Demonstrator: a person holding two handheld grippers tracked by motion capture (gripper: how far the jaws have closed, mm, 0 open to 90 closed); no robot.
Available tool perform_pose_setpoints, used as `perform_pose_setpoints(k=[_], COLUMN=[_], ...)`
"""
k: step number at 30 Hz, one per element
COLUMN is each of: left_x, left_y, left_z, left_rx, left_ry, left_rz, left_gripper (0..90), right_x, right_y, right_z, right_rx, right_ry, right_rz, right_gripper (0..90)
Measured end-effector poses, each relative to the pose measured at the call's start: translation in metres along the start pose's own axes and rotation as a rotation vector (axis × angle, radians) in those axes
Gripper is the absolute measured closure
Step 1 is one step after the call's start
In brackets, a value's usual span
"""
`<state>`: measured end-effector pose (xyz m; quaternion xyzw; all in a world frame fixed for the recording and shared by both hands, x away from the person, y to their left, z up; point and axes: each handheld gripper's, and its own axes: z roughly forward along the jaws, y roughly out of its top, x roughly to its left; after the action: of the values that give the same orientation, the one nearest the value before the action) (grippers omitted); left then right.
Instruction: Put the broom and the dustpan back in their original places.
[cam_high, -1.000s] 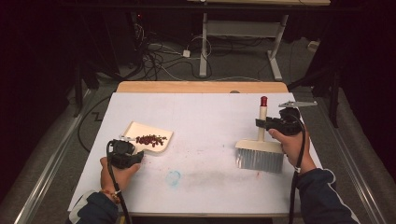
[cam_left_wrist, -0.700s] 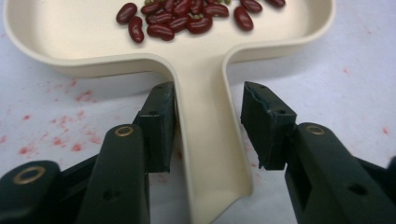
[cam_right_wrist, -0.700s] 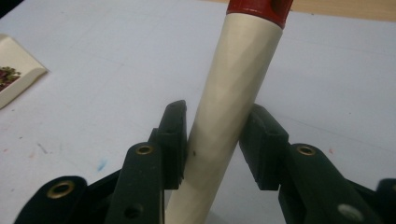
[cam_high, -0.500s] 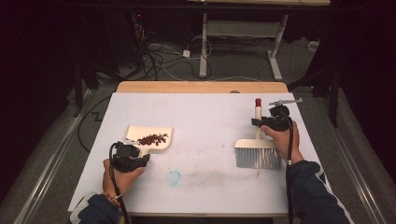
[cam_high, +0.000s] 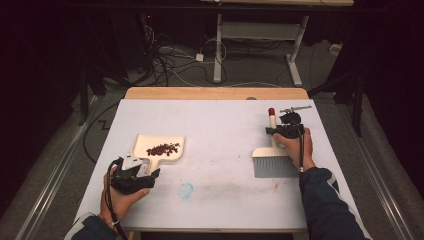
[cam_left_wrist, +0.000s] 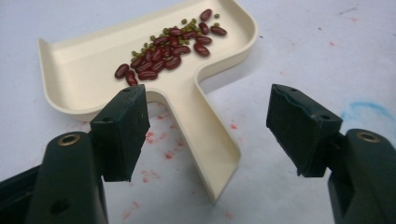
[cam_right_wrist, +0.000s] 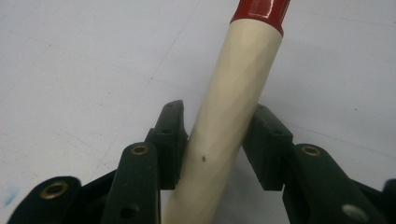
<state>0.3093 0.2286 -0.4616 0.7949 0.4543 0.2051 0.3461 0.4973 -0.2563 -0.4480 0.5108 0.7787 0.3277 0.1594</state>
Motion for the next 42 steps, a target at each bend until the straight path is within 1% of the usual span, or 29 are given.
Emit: perform_pose_setpoints(k=[3, 5, 6, 8, 10, 12, 15, 19, 22, 29, 35, 42], left_x=[-0.005, -0.009, -0.010, -0.012, -0.012, -0.012, -0.012, -0.014, -0.014, -0.016, -0.018, -0.021], left_y=[-0.004, -0.006, -0.006, -0.007, -0.008, -0.008, -0.007, -0.007, -0.007, -0.007, -0.007, -0.007], left_z=[-0.003, -0.006, -0.007, -0.009, -0.009, -0.008, -0.008, -0.009, -0.007, -0.007, -0.006, -0.005], left_rx=[-0.013, -0.026, -0.035, -0.046, -0.054, -0.047, -0.047, -0.060, -0.050, -0.052, -0.041, -0.039], left_ry=[-0.014, -0.024, -0.029, -0.038, -0.043, -0.041, -0.045, -0.050, -0.053, -0.055, -0.060, -0.061], left_rz=[0.040, 0.065, 0.074, 0.082, 0.086, 0.092, 0.097, 0.109, 0.119, 0.130, 0.145, 0.164], left_gripper=[26.6, 25.8, 25.3, 25.0, 24.5, 24.3, 24.3, 23.9, 23.8, 23.4, 23.3, 23.3], right_x=[0.003, 0.006, 0.007, 0.008, 0.007, 0.008, 0.011, 0.015, 0.018, 0.026, 0.036, 0.047], right_y=[0.002, 0.005, 0.005, 0.005, 0.006, 0.008, 0.008, 0.008, 0.008, 0.008, 0.005, 0.004], right_z=[0.004, 0.006, 0.006, 0.006, 0.003, -0.001, -0.004, -0.008, -0.012, -0.025, -0.034, -0.051], right_rx=[0.010, 0.006, 0.002, -0.013, -0.048, -0.071, -0.096, -0.121, -0.144, -0.206, -0.241, -0.288], right_ry=[-0.033, -0.062, -0.068, -0.097, -0.110, -0.118, -0.109, -0.093, -0.089, -0.062, -0.045, -0.024], right_rz=[-0.021, -0.040, -0.043, -0.045, -0.036, -0.041, -0.050, -0.057, -0.061, -0.069, -0.108, -0.140], right_gripper=[59.6, 59.3, 59.1, 55.6, 52.5, 52.5, 50.0, 48.6, 47.9, 45.0, 43.1, 41.1])
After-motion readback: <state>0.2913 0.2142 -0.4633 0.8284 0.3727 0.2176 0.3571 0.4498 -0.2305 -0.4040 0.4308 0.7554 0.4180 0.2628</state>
